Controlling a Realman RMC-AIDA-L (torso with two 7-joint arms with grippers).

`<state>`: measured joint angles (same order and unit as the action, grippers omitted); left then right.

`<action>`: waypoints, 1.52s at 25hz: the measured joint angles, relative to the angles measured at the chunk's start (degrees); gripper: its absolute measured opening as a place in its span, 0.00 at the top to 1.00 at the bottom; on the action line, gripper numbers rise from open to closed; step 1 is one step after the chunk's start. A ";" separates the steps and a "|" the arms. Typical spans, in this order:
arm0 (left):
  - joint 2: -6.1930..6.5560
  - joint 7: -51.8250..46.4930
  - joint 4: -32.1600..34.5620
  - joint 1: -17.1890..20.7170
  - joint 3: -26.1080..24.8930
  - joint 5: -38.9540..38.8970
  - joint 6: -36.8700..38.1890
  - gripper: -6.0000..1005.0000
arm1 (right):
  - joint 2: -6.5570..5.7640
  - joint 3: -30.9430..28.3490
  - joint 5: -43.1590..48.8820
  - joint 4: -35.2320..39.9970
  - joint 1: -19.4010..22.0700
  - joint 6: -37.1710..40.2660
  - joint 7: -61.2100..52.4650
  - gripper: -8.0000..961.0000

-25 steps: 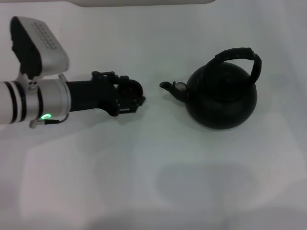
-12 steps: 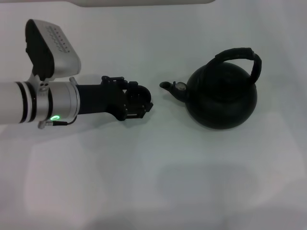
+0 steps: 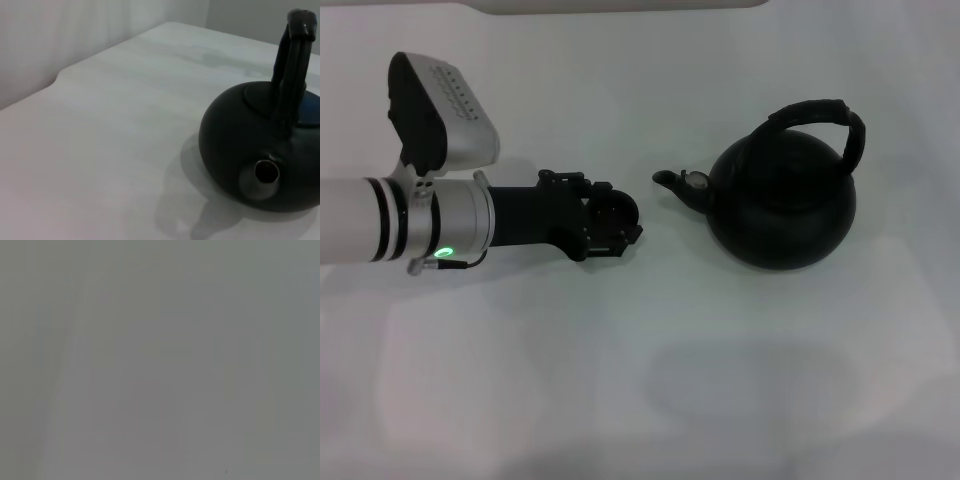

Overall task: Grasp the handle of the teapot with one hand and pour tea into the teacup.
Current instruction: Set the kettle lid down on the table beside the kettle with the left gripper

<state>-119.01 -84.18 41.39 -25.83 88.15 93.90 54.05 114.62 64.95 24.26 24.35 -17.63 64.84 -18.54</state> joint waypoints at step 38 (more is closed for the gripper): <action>0.01 -0.36 -5.16 -1.12 -0.09 -0.96 -0.68 0.30 | -0.09 -0.17 0.01 0.09 -0.30 0.19 0.00 0.39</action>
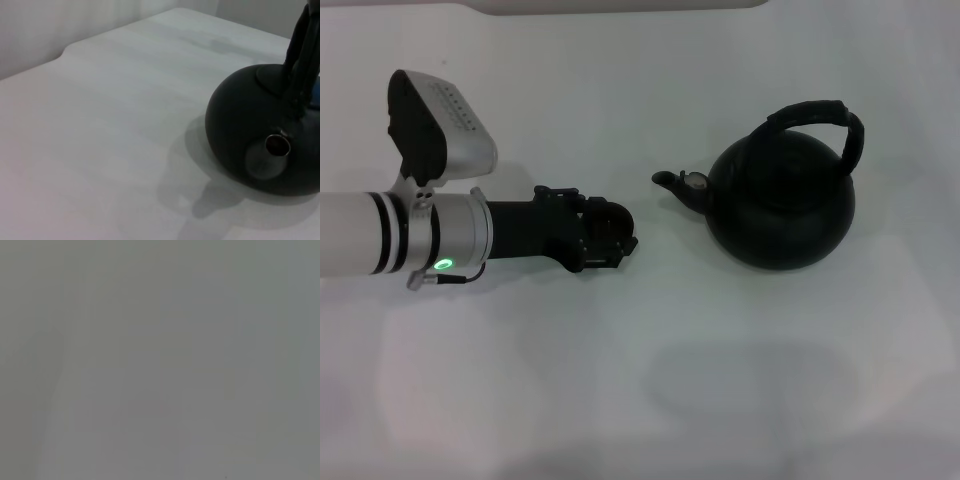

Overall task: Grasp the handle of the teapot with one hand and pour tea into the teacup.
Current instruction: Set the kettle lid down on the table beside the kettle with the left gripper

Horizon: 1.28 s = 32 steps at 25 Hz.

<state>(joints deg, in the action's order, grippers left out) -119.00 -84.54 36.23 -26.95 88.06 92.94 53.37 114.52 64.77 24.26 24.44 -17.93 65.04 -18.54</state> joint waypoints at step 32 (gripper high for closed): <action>0.02 -1.82 -1.31 0.67 0.16 0.04 1.02 0.31 | 0.13 0.30 -0.01 0.01 1.39 3.56 -0.20 0.39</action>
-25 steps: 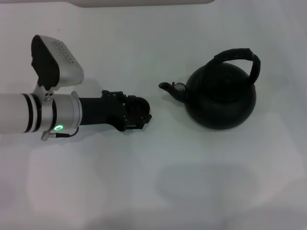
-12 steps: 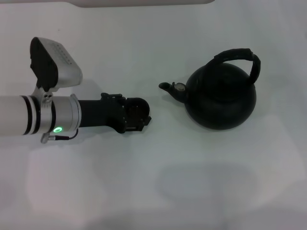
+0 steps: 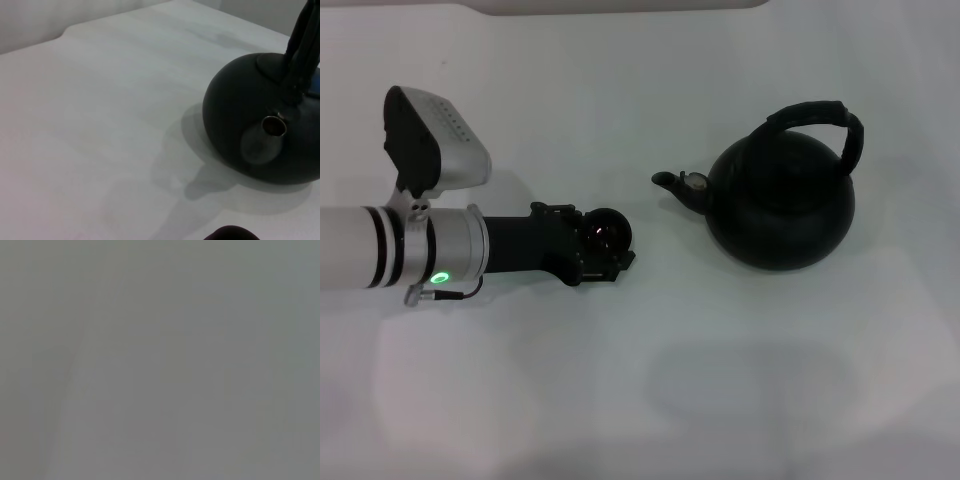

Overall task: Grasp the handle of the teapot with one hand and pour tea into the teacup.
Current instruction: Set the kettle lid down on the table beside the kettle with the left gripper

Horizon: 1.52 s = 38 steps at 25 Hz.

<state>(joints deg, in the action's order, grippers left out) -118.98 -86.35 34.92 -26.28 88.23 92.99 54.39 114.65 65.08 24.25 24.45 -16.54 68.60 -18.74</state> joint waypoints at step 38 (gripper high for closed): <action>0.26 -0.14 6.01 4.55 -0.04 0.40 3.32 0.13 | 0.04 -0.30 0.00 0.07 0.61 0.12 -0.16 0.39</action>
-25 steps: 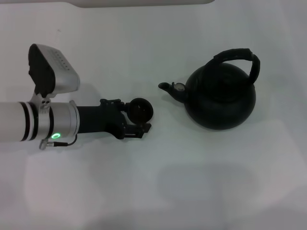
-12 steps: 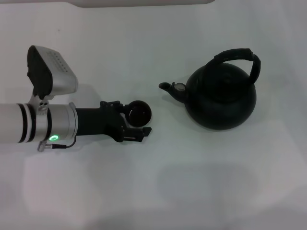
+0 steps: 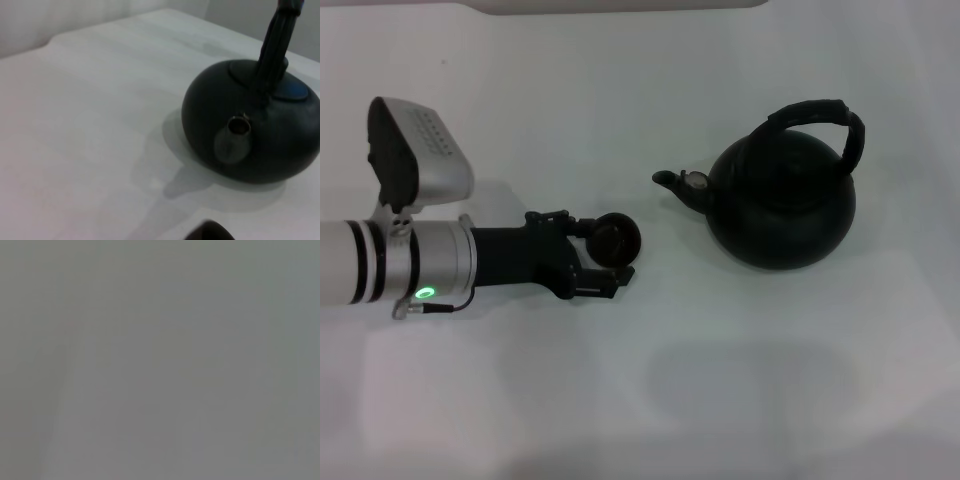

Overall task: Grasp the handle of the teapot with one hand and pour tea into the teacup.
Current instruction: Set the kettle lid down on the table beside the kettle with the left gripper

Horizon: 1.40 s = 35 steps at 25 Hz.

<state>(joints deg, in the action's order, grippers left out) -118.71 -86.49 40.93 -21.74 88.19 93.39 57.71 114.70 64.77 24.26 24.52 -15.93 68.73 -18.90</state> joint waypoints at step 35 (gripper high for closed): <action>0.14 -9.47 22.48 8.51 -0.23 5.37 4.55 0.13 | 0.04 0.00 0.00 -0.20 0.02 -0.04 0.10 0.39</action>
<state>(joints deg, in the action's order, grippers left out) -118.57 -95.96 63.41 -13.23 87.96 98.75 62.26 114.74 64.78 24.25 24.32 -15.91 68.68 -18.80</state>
